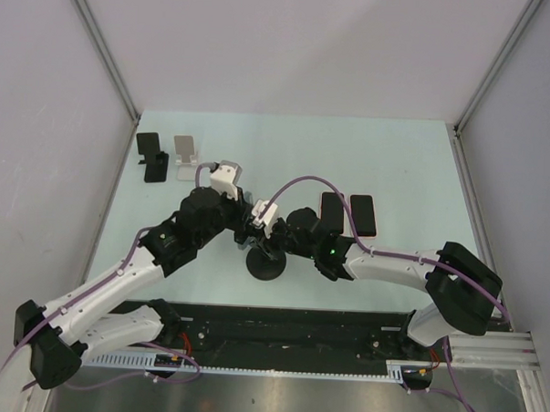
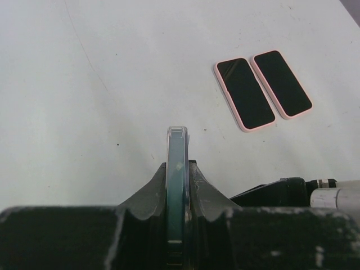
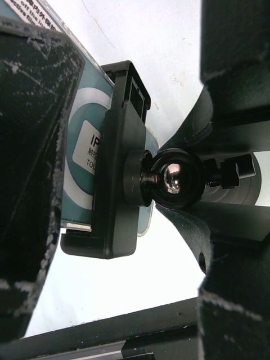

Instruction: Remove the phone from the phone stand

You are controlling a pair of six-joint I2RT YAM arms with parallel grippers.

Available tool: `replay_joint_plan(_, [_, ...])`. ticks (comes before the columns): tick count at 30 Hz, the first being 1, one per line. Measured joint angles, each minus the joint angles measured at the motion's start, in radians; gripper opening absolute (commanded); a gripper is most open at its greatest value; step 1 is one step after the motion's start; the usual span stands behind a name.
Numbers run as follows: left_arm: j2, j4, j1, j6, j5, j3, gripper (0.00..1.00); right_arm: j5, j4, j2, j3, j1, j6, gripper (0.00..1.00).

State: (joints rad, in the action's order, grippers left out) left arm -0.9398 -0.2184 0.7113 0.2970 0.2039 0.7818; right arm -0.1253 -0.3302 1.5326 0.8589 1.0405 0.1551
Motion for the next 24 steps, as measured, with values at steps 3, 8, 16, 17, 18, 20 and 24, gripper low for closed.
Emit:
replay_joint_plan(3, [-0.007,0.008,-0.001,-0.003,0.000,0.001,0.00,0.003,0.003,0.000,0.001,0.000,0.001,0.00])
replay_joint_plan(8, [0.003,0.006,-0.002,-0.035,-0.017,0.001,0.00,0.004,0.003,-0.001,0.002,0.000,-0.001,0.00])
replay_joint_plan(16, [0.019,-0.015,-0.004,-0.077,-0.066,0.001,0.00,-0.038,-0.003,-0.029,-0.031,-0.024,-0.014,0.00])
replay_joint_plan(17, [0.022,-0.017,-0.004,-0.080,-0.069,0.001,0.00,-0.043,-0.003,-0.033,-0.034,-0.026,-0.016,0.00])
replay_joint_plan(18, [0.026,-0.021,-0.004,-0.082,-0.072,0.001,0.00,-0.047,-0.003,-0.035,-0.035,-0.026,-0.017,0.00])
replay_joint_plan(20, [0.039,-0.032,-0.004,-0.090,-0.074,0.000,0.00,-0.053,-0.005,-0.037,-0.035,-0.026,-0.020,0.00])
replay_joint_plan(24, [0.080,-0.042,-0.004,-0.107,-0.076,-0.008,0.00,-0.071,-0.024,-0.039,-0.035,-0.026,-0.020,0.00])
